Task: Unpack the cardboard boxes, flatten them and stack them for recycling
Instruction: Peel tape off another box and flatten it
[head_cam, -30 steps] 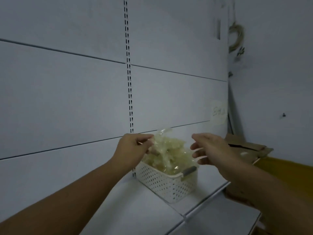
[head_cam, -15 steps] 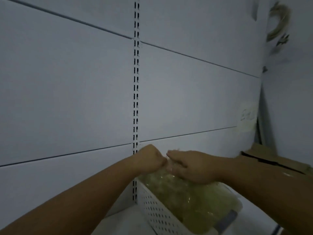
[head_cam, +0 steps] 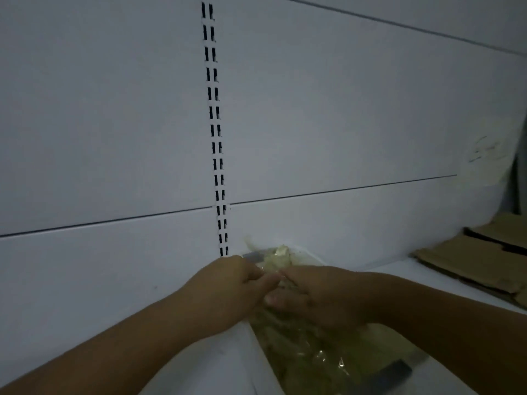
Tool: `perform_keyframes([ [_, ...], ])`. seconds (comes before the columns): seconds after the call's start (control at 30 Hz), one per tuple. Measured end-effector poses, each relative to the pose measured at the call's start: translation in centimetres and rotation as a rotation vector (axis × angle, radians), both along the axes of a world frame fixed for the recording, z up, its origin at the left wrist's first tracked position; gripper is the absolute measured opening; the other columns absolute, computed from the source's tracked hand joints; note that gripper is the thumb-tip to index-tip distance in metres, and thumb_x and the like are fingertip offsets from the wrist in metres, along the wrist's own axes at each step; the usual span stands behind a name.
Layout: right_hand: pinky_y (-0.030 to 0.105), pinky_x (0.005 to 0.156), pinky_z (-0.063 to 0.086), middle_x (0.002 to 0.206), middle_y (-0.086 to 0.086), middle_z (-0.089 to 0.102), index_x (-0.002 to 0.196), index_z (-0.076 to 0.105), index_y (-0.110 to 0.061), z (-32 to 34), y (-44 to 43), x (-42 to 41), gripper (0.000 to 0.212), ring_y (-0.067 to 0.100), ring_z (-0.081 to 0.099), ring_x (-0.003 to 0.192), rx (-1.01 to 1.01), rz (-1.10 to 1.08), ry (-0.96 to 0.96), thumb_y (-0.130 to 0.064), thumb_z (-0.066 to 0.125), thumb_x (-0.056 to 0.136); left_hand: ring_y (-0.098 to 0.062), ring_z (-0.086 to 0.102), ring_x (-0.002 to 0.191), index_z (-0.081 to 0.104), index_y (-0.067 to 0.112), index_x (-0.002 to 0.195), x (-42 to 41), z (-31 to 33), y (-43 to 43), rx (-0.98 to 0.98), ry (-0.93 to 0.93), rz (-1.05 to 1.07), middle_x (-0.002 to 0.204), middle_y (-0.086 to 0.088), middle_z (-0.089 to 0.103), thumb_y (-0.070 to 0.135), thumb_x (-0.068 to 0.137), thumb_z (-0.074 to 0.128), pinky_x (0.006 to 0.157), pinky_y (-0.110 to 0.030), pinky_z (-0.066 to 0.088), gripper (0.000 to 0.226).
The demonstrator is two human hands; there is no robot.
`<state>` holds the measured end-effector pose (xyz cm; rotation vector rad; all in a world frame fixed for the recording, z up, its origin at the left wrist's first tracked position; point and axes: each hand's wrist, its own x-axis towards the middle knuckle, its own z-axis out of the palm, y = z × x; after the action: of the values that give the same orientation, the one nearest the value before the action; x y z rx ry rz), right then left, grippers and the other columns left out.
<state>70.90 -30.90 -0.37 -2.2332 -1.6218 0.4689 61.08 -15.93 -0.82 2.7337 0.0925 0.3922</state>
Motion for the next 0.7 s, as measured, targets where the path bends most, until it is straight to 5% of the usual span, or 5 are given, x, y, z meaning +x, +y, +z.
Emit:
perform_keyframes([
  [0.1, 0.014, 0.09, 0.036, 0.134, 0.008, 0.051, 0.126, 0.05, -0.018, -0.4, -0.8, -0.1, 0.048, 0.018, 0.049, 0.118, 0.091, 0.029, 0.064, -0.048, 0.025, 0.098, -0.012, 0.064, 0.079, 0.071, 0.024, 0.085, -1.0, 0.8, -0.7, -0.073, 0.118, -0.01, 0.088, -0.005, 0.07, 0.06, 0.086, 0.042, 0.072, -0.024, 0.049, 0.046],
  [0.27, 0.035, 0.115, -0.008, 0.158, 0.003, -0.011, 0.146, 0.025, -0.02, -1.9, -1.6, 0.4, 0.046, 0.019, -0.019, 0.142, 0.196, -0.049, -0.138, -0.032, 0.019, 0.102, 0.0, 0.06, 0.088, 0.071, 0.038, 0.086, -0.9, 0.9, -1.7, -0.162, 0.071, 0.078, 0.101, 0.007, 0.064, 0.05, 0.076, 0.065, 0.073, -0.008, 0.044, 0.017],
  [0.33, 0.04, 0.117, 0.004, 0.158, 0.002, 0.001, 0.143, 0.031, -0.019, -1.4, -1.6, 0.2, 0.042, 0.018, -0.007, 0.144, 0.394, -0.131, -0.045, -0.024, 0.031, 0.101, -0.012, 0.049, 0.108, 0.068, 0.03, 0.108, -0.8, 0.7, -1.7, -0.006, 0.066, 0.198, 0.117, 0.004, 0.052, 0.048, 0.079, 0.065, 0.092, -0.023, 0.041, 0.035],
  [0.47, 0.006, 0.083, 0.033, 0.119, -0.016, 0.056, 0.108, 0.058, -0.032, -0.4, -2.8, -0.6, 0.023, -0.002, 0.047, 0.107, 0.939, -0.216, 0.247, -0.018, 0.05, 0.092, -0.012, 0.047, 0.108, 0.058, 0.033, 0.122, -1.5, 1.3, -2.9, 0.035, -0.013, 0.291, 0.122, 0.002, 0.05, 0.046, 0.086, 0.057, 0.091, -0.026, 0.039, 0.039],
  [0.7, 0.015, 0.086, 0.041, 0.104, -0.008, 0.065, 0.106, 0.067, -0.013, 2.3, -3.8, -1.4, 0.027, 0.006, 0.058, 0.099, 0.859, -0.016, -0.04, -0.019, 0.043, 0.097, -0.017, 0.047, 0.124, 0.052, 0.018, 0.131, -4.5, 4.3, -2.6, 0.008, -0.185, 0.496, 0.137, -0.001, 0.052, 0.04, 0.097, 0.039, 0.097, -0.023, 0.03, 0.042],
])
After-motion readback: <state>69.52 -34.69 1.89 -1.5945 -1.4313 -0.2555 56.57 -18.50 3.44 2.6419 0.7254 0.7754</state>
